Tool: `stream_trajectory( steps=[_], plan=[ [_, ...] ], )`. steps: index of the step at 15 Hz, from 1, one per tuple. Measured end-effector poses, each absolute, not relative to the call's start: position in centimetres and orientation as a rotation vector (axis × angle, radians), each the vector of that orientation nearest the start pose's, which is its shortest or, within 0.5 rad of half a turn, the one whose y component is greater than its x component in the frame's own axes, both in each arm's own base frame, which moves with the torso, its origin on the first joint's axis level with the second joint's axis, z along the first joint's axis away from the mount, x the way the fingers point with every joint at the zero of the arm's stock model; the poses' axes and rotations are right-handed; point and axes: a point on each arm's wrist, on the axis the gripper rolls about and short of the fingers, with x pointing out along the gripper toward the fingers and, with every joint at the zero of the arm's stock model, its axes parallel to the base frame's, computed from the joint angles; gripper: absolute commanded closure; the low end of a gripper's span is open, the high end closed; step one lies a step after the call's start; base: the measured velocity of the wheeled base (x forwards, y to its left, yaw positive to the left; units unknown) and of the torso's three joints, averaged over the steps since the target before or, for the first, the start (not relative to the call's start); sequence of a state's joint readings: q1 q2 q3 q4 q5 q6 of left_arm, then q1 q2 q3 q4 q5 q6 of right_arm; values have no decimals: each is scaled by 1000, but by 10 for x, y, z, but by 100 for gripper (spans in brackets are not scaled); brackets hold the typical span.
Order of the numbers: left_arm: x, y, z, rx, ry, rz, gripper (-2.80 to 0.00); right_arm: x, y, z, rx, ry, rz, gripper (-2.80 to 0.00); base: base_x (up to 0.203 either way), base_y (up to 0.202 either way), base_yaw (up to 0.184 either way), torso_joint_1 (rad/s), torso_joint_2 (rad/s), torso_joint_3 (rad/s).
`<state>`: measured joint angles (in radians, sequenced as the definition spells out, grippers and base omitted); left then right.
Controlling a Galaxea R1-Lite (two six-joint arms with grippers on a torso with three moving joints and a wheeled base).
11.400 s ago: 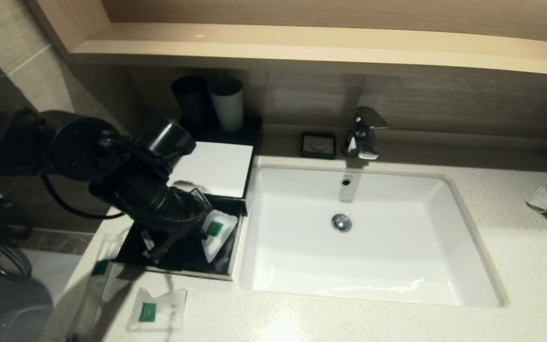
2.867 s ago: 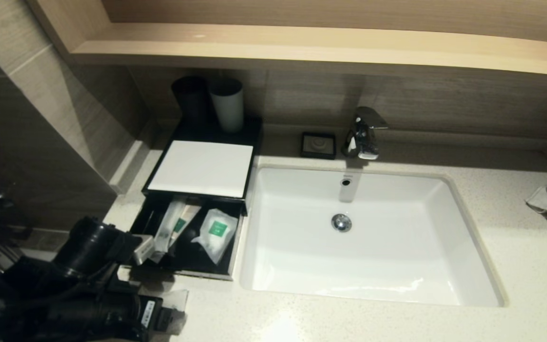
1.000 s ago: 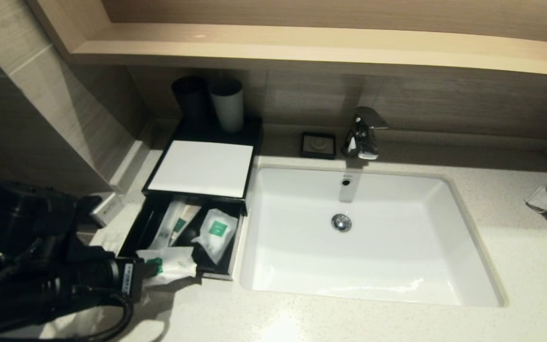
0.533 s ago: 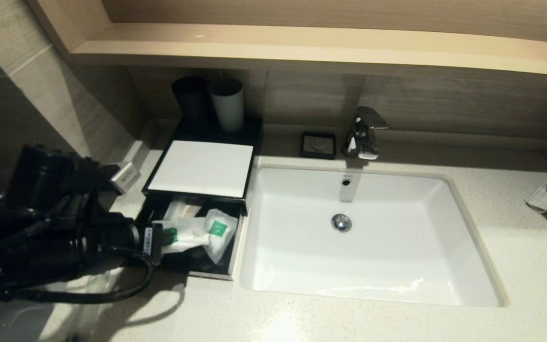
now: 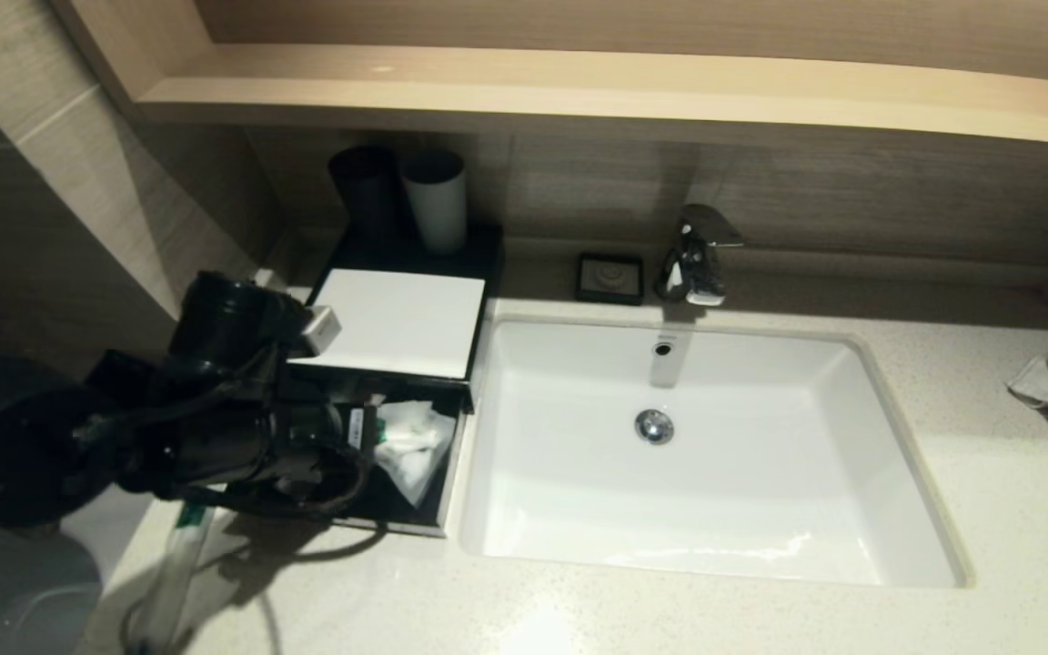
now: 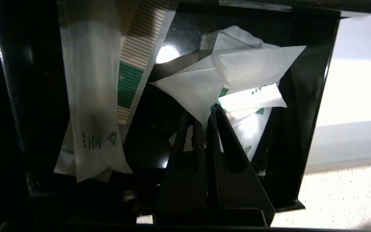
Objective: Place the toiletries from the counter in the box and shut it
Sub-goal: Place the bathroom toiletry into the drawer
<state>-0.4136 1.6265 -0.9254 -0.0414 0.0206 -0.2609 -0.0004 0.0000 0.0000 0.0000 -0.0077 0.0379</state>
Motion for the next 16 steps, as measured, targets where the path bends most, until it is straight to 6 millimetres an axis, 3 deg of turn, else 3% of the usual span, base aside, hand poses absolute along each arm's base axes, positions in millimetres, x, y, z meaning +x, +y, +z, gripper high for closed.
stream_trajectory(
  steps=[6,16],
  plan=[
    [280,-122,176,-107,702,-286,0,-23,0,75,38,0,-8,0,0,0,0,0,0,0],
    [299,-125,178,-115,679,-249,0,-23,0,75,38,0,-8,0,0,0,0,0,0,0]
  ],
)
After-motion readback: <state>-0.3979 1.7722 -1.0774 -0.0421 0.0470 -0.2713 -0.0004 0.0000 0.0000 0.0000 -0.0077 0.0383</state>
